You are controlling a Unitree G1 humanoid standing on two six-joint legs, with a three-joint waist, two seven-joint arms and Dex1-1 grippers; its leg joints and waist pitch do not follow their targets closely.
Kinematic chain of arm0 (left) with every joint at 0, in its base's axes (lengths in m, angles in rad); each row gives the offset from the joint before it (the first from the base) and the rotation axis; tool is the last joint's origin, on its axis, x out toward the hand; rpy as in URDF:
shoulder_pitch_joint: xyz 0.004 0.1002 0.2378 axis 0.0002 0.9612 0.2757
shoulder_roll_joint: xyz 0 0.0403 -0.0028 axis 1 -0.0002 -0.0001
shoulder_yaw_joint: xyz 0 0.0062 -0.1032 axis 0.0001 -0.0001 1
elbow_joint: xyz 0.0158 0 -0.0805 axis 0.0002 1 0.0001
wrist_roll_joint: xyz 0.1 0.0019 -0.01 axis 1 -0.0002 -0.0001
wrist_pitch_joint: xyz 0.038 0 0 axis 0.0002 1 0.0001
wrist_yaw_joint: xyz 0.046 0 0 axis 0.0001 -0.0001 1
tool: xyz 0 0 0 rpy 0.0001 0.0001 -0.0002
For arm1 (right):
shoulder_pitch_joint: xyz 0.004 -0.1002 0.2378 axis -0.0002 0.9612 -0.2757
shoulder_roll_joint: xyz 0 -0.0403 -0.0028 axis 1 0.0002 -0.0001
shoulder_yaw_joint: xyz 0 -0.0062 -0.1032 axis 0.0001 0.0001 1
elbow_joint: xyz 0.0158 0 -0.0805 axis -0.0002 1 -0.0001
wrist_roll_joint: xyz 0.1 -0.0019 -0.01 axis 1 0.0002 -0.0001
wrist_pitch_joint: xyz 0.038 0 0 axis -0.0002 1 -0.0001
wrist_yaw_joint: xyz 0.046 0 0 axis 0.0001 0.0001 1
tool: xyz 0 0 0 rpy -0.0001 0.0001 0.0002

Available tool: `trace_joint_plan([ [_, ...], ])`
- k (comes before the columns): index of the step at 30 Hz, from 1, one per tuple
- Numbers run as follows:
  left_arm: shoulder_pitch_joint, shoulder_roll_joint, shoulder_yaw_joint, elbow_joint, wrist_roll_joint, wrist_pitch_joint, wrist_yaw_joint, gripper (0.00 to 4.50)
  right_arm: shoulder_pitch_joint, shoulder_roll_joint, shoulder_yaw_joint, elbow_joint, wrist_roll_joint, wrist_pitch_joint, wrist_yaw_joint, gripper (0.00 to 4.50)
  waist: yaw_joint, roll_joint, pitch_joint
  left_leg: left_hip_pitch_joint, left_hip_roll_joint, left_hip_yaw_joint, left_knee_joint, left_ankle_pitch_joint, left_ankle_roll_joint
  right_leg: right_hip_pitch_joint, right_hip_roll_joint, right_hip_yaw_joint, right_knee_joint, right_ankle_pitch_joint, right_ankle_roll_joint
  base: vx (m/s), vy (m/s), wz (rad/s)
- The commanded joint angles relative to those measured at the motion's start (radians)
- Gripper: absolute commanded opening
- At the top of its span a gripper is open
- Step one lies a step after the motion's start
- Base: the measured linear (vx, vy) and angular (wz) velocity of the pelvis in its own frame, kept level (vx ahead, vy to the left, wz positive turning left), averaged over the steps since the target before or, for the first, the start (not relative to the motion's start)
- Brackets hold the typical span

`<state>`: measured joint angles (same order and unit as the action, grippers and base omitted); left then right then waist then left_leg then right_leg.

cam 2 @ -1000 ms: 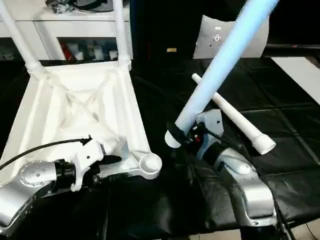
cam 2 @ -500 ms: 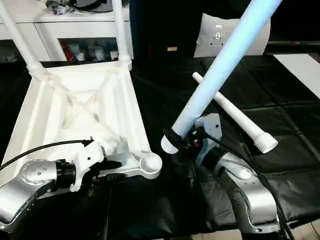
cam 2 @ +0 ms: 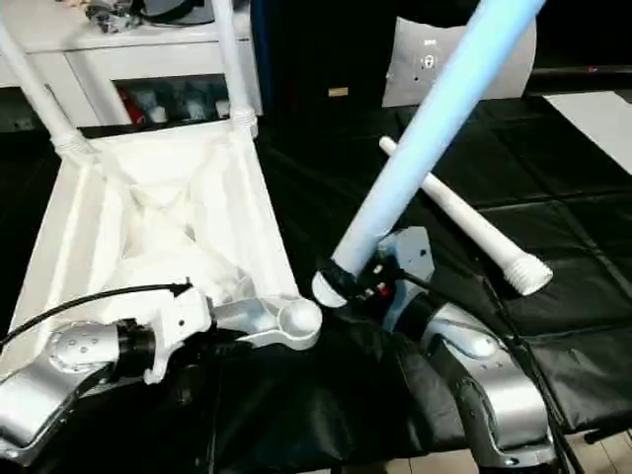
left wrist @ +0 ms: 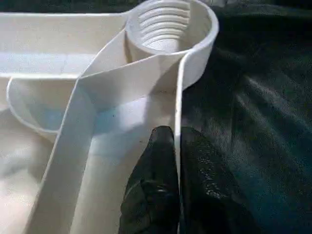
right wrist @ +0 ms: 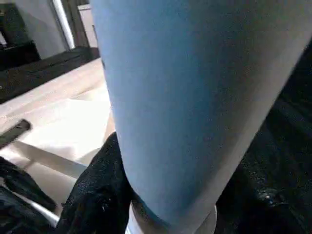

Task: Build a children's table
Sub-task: Insert table leg to table base

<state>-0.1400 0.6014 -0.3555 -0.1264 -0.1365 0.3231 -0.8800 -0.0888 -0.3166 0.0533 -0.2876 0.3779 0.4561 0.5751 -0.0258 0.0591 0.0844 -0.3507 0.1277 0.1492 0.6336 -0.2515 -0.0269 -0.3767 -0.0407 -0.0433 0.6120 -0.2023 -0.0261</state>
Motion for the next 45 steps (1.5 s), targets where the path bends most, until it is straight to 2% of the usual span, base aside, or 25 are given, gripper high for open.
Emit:
trace_joint_plan([
  [1, -0.013, -0.013, -0.006, 0.045, 0.016, 0.002, 0.013, 0.05, -0.020, -0.004, 0.007, -0.005, 0.002, -0.006, 0.004, 1.90, 0.001, -0.005, -0.055, -0.005, 0.092, -0.038, -0.092, -0.111, 0.059, 0.041, -0.109, 0.064, -0.080, -0.236, -0.225, 0.000, 0.000, 0.00],
  [5, -0.048, -0.042, 0.000, 0.055, 0.001, 0.011, 0.003, 0.00, -0.038, -0.001, -0.003, 0.006, 0.019, 0.006, 0.008, 1.90, 0.008, -0.012, -0.055, -0.007, 0.091, -0.036, -0.090, -0.087, 0.069, 0.042, -0.112, 0.065, -0.080, -0.250, -0.228, 0.000, 0.000, 0.00],
  [7, -0.064, -0.055, 0.002, 0.071, -0.004, 0.008, 0.000, 0.00, -0.053, 0.003, -0.003, 0.021, 0.022, 0.010, 0.011, 1.90, 0.009, -0.009, -0.055, -0.006, 0.091, -0.036, -0.090, -0.101, 0.064, 0.040, -0.111, 0.064, -0.083, -0.284, -0.219, 0.000, 0.000, 0.00],
  [11, -0.098, -0.074, -0.017, 0.125, 0.014, -0.027, -0.011, 0.00, -0.093, -0.005, 0.015, 0.053, 0.019, 0.038, 0.031, 1.90, 0.008, -0.011, -0.057, -0.004, 0.089, -0.034, -0.088, -0.103, 0.063, 0.038, -0.109, 0.063, -0.085, -0.294, -0.216, 0.000, 0.000, 0.00],
  [12, -0.134, -0.093, -0.034, 0.176, 0.032, -0.045, -0.020, 0.00, -0.135, -0.030, 0.058, 0.079, -0.005, 0.070, 0.059, 1.90, 0.009, -0.023, -0.060, -0.006, 0.090, -0.032, -0.087, -0.089, 0.065, 0.042, -0.111, 0.064, -0.084, -0.283, -0.215, 0.000, 0.000, 0.00],
  [13, -0.150, -0.105, -0.039, 0.196, 0.035, -0.045, -0.022, 0.00, -0.155, -0.039, 0.077, 0.093, -0.013, 0.096, 0.068, 1.90, 0.009, -0.019, -0.059, -0.004, 0.087, -0.033, -0.088, -0.085, 0.067, 0.041, -0.108, 0.061, -0.084, -0.299, -0.218, 0.000, 0.000, 0.00],
  [14, -0.150, -0.105, -0.039, 0.196, 0.035, -0.045, -0.022, 0.00, -0.155, -0.039, 0.077, 0.093, -0.013, 0.096, 0.068, 1.90, 0.011, -0.016, -0.060, 0.000, 0.086, -0.031, -0.086, -0.089, 0.066, 0.037, -0.107, 0.061, -0.085, -0.305, -0.215, 0.000, 0.000, 0.00],
  [15, -0.163, -0.113, -0.045, 0.213, 0.042, -0.050, -0.024, 0.00, -0.172, -0.044, 0.090, 0.105, -0.012, 0.129, 0.074, 1.90, 0.012, -0.017, -0.063, 0.001, 0.087, -0.028, -0.081, -0.083, 0.066, 0.038, -0.111, 0.065, -0.084, -0.290, -0.217, 0.000, 0.000, 0.00],
  [18, -0.173, -0.117, -0.051, 0.229, 0.054, -0.061, -0.025, 0.00, -0.188, -0.052, 0.107, 0.116, -0.014, 0.145, 0.086, 1.90, 0.017, -0.017, -0.061, -0.005, 0.092, -0.031, -0.086, -0.086, 0.064, 0.041, -0.113, 0.064, -0.082, -0.288, -0.215, 0.000, 0.000, 0.00],
  [19, -0.179, -0.120, -0.052, 0.241, 0.061, -0.068, -0.027, 0.00, -0.201, -0.058, 0.121, 0.122, -0.016, 0.158, 0.096, 1.90, 0.018, -0.022, -0.060, -0.005, 0.092, -0.030, -0.087, -0.088, 0.064, 0.038, -0.112, 0.063, -0.082, -0.296, -0.213, 0.000, 0.000, 0.00],
  [24, -0.196, -0.122, -0.060, 0.273, 0.069, -0.118, -0.063, 0.00, -0.245, -0.068, 0.154, 0.174, -0.035, 0.162, 0.126, 1.90, 0.021, -0.028, -0.054, -0.005, 0.091, -0.028, -0.090, -0.114, 0.057, 0.032, -0.115, 0.064, -0.090, -0.374, -0.185, 0.000, 0.000, 0.00],
  [26, -0.200, -0.127, -0.061, 0.276, 0.066, -0.129, -0.079, 0.00, -0.259, -0.075, 0.168, 0.201, -0.049, 0.162, 0.134, 1.90, 0.017, -0.046, -0.054, -0.007, 0.091, -0.027, -0.090, -0.110, 0.059, 0.033, -0.116, 0.064, -0.090, -0.384, -0.180, 0.000, 0.000, 0.00],
  [27, -0.203, -0.127, -0.065, 0.276, 0.068, -0.133, -0.088, 0.00, -0.265, -0.084, 0.179, 0.216, -0.060, 0.165, 0.142, 1.90, 0.020, -0.038, -0.051, -0.004, 0.092, -0.027, -0.092, -0.114, 0.056, 0.028, -0.115, 0.063, -0.090, -0.392, -0.181, 0.000, 0.000, 0.00],
  [28, -0.204, -0.127, -0.067, 0.277, 0.070, -0.136, -0.091, 0.00, -0.269, -0.093, 0.189, 0.222, -0.069, 0.165, 0.150, 1.90, 0.021, -0.040, -0.052, -0.001, 0.093, -0.026, -0.090, -0.120, 0.054, 0.028, -0.117, 0.065, -0.090, -0.398, -0.180, 0.000, 0.000, 0.00],
  [30, -0.206, -0.127, -0.067, 0.282, 0.074, -0.142, -0.092, 0.00, -0.271, -0.109, 0.201, 0.224, -0.080, 0.170, 0.160, 1.90, 0.022, -0.042, -0.052, -0.003, 0.095, -0.027, -0.094, -0.118, 0.053, 0.029, -0.116, 0.064, -0.089, -0.388, -0.180, 0.000, 0.000, 0.00],
  [34, -0.207, -0.125, -0.062, 0.288, 0.070, -0.151, -0.094, 0.00, -0.268, -0.141, 0.200, 0.207, -0.073, 0.199, 0.173, 1.90, 0.025, -0.047, -0.052, -0.002, 0.094, -0.022, -0.094, -0.112, 0.058, 0.029, -0.117, 0.065, -0.091, -0.387, -0.177, 0.000, 0.000, 0.00],
  [35, -0.207, -0.124, -0.062, 0.289, 0.070, -0.151, -0.094, 0.00, -0.267, -0.144, 0.199, 0.205, -0.072, 0.202, 0.175, 1.90, 0.025, -0.051, -0.052, -0.003, 0.092, -0.020, -0.094, -0.106, 0.062, 0.030, -0.117, 0.065, -0.091, -0.391, -0.174, 0.000, 0.000, 0.00],
  [37, -0.206, -0.125, -0.058, 0.295, 0.071, -0.161, -0.097, 0.00, -0.263, -0.165, 0.199, 0.197, -0.071, 0.212, 0.193, 1.90, 0.024, -0.054, -0.052, -0.002, 0.094, -0.018, -0.095, -0.101, 0.068, 0.026, -0.116, 0.064, -0.092, -0.387, -0.172, 0.000, 0.000, 0.00],
  [39, -0.206, -0.126, -0.053, 0.296, 0.067, -0.169, -0.108, 0.00, -0.262, -0.175, 0.198, 0.196, -0.070, 0.219, 0.203, 1.90, 0.026, -0.049, -0.050, 0.001, 0.095, -0.017, -0.097, -0.109, 0.069, 0.023, -0.116, 0.065, -0.092, -0.376, -0.179, 0.000, 0.000, 0.00],
  [45, -0.205, -0.123, -0.051, 0.285, 0.055, -0.192, -0.153, 0.00, -0.261, -0.181, 0.196, 0.217, -0.068, 0.218, 0.220, 1.90, 0.025, -0.052, -0.050, -0.002, 0.097, -0.017, -0.099, -0.115, 0.070, 0.026, -0.117, 0.064, -0.090, -0.362, -0.191, 0.000, 0.000, 0.00],
])
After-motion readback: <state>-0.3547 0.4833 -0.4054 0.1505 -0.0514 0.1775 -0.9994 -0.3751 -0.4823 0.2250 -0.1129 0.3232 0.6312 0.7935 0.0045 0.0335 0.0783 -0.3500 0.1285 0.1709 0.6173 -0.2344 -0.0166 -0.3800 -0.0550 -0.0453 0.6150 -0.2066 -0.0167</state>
